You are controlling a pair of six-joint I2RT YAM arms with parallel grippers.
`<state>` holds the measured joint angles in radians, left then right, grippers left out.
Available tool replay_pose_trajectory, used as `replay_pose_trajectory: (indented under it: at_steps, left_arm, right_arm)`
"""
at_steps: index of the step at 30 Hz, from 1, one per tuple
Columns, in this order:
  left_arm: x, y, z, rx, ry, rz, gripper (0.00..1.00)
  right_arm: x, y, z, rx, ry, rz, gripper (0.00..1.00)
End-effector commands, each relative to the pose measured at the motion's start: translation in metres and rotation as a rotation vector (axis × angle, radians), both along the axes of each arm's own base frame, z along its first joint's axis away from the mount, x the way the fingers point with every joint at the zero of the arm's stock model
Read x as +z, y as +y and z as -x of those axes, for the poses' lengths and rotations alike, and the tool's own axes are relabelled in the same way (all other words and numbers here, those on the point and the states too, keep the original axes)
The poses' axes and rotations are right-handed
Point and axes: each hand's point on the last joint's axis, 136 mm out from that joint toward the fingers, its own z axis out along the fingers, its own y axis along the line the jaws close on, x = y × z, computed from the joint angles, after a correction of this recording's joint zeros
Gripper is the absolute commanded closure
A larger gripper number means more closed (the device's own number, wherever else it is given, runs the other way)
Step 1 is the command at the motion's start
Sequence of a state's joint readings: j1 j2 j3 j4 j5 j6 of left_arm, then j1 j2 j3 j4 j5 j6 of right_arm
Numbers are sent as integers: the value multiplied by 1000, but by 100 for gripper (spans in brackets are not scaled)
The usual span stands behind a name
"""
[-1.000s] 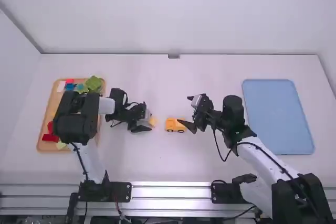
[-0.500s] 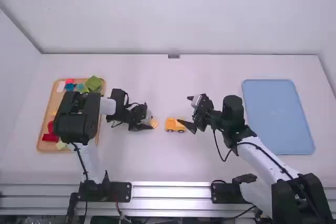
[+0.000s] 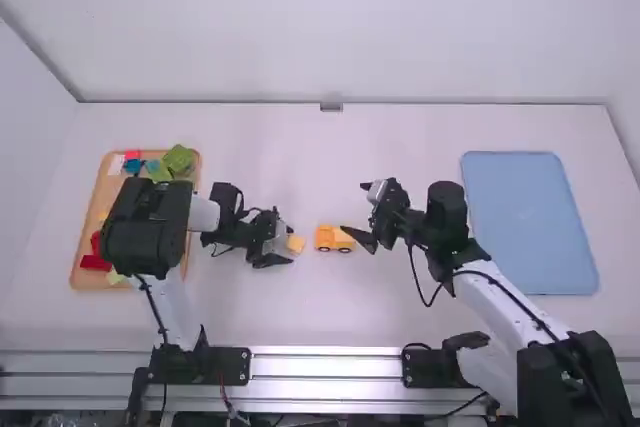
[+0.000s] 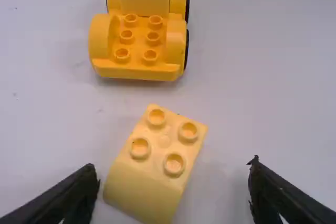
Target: Assemble lego blocks to make yellow taxi
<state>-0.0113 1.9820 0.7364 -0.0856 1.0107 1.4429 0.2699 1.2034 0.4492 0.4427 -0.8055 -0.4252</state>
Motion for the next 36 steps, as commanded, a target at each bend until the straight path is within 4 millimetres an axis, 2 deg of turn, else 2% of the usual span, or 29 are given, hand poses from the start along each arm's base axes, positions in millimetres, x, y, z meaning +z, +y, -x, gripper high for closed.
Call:
replay_pose_trajectory:
  at_steps: [1, 4, 7, 15, 18, 20, 23, 25, 28, 33, 36]
  left_arm:
    - [-28, 12, 8, 34, 64, -126, 22]
    - [-27, 11, 5, 31, 54, -129, 30]
    - [-26, 11, 5, 33, 58, -125, 43]
    - [-34, -4, 18, -22, 1, -132, 51]
    - [-36, -5, 19, -26, -29, -137, 66]
    - [-40, -2, 19, -19, -35, -159, 66]
    - [-46, 9, 17, 34, 1, -191, 60]
    - [-46, 14, 13, 84, 40, -191, 59]
    - [-40, 11, 11, 98, 59, -148, 68]
    - [-31, -1, 15, 48, 34, -89, 73]
    - [-23, -5, 9, 66, 30, -54, 74]
  right_arm:
    - [-3, 0, 2, 5, 13, -1, 2]
    - [-3, 0, 3, 8, 14, -1, 2]
    - [-4, 0, 3, 7, 16, -1, 2]
    - [-4, 0, 2, 5, 16, 0, 2]
    - [-4, 0, 2, 6, 17, -1, 2]
    - [-4, 0, 3, 4, 26, -5, 2]
    - [-4, 0, 2, -2, 40, -11, 2]
    - [-4, 0, 2, -2, 38, -11, 2]
    - [-3, 0, 2, -2, 32, -10, 2]
    - [-3, 0, 2, -1, 32, -10, 2]
    - [-4, -2, -1, -18, 30, -3, 2]
